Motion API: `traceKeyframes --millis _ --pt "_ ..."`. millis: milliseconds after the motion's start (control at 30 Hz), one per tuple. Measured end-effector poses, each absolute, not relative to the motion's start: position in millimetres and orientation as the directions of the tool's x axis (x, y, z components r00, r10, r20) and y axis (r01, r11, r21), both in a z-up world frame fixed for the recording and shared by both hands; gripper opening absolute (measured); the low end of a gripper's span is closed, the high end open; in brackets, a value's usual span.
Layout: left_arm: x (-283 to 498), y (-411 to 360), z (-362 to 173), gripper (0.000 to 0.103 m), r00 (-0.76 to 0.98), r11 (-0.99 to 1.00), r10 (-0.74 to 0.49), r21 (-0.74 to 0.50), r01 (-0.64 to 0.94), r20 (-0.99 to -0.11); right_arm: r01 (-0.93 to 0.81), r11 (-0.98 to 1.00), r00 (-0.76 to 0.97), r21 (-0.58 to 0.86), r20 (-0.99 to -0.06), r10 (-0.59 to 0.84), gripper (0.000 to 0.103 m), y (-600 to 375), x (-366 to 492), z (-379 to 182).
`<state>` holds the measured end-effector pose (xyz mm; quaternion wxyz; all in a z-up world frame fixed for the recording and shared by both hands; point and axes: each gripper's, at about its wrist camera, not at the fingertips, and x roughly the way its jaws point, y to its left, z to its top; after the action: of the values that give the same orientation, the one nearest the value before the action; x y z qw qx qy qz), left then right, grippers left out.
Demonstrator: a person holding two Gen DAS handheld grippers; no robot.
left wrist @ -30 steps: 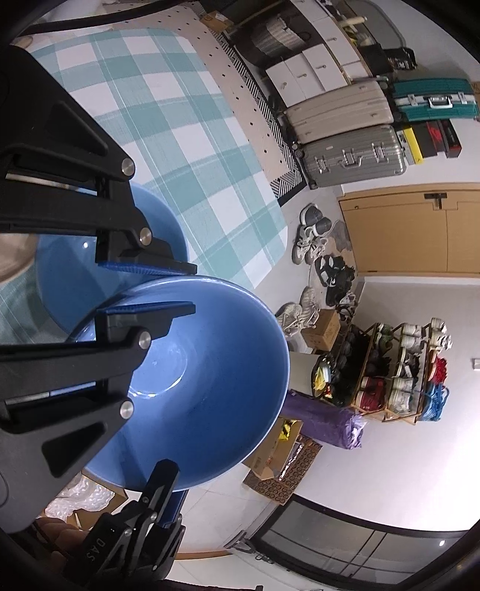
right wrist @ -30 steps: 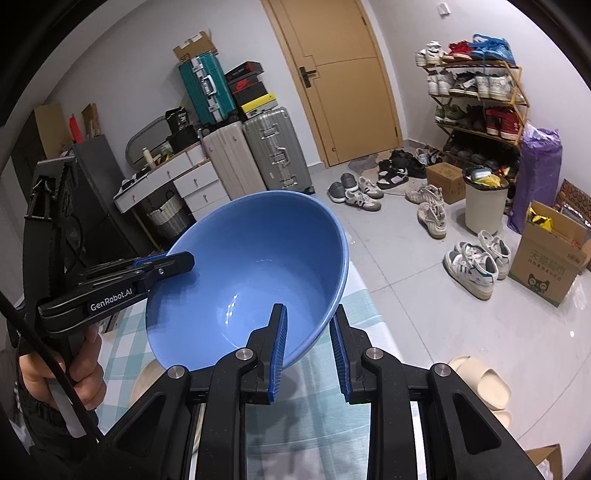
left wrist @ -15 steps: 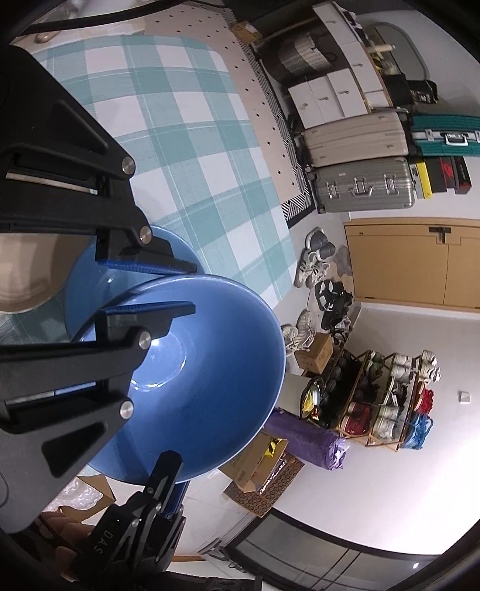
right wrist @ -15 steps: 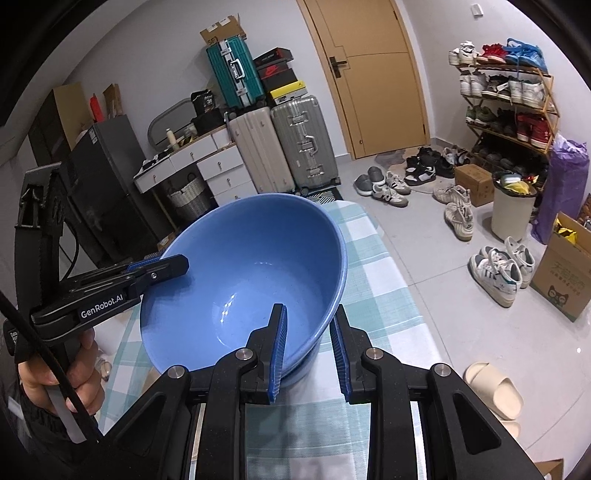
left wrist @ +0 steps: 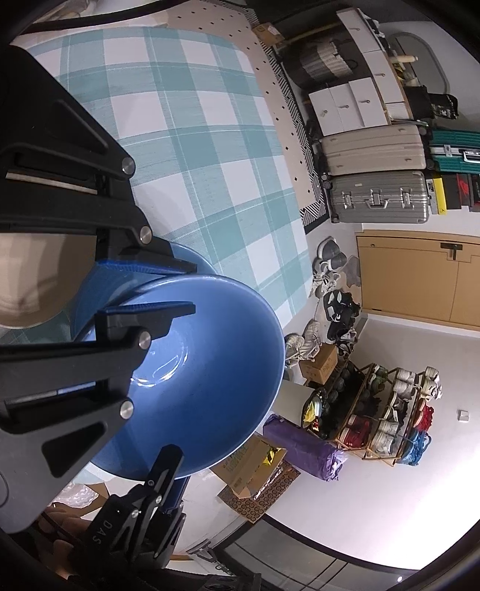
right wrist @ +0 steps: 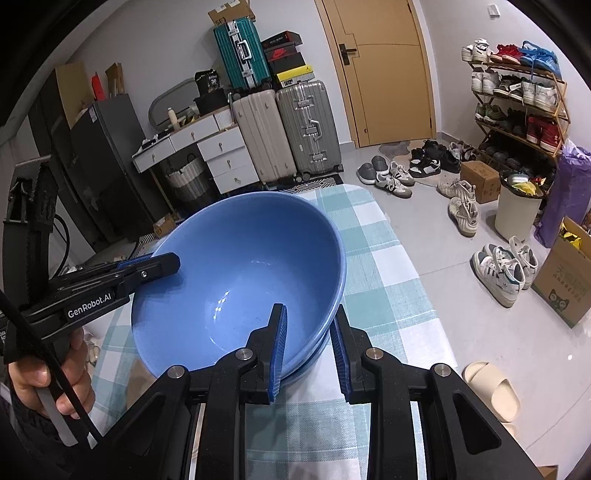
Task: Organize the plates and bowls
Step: 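Carry the held blue bowl with the left gripper over the nested bowls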
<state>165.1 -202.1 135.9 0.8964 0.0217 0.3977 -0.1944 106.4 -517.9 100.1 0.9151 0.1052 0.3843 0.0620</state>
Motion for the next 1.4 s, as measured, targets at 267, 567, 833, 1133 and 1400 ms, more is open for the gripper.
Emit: traceKeyframes --millis 267,567,833,1133,1400 --pt "178.8 -196.8 109.9 0.010 0.601 0.931 -0.310 -0.108 0.349 -0.737 -0.030 0.977 0.676 0.210 -0.716 0.175 0.025 -508.9 115.8 82.3" --pt "187.0 -196.2 88.5 0.010 0.610 0.944 -0.267 -0.074 0.322 -0.746 -0.028 0.990 0.669 0.140 -0.733 0.122 0.025 -494.4 125.3 66.8" --pt "187.3 -199.5 72.9 0.010 0.623 0.952 -0.217 -0.021 0.306 -0.752 -0.027 0.995 0.669 0.097 -0.738 0.090 0.026 -486.3 127.8 57.0" --pt "185.9 -204.7 68.3 0.010 0.643 0.953 -0.181 0.029 0.303 -0.744 -0.023 0.998 0.670 0.066 -0.740 0.064 0.026 -482.4 127.9 52.3" --pt "186.8 -207.3 65.6 0.010 0.648 0.952 -0.162 0.056 0.302 -0.744 -0.015 0.998 0.664 0.065 -0.745 0.058 0.026 -484.1 127.8 47.9"
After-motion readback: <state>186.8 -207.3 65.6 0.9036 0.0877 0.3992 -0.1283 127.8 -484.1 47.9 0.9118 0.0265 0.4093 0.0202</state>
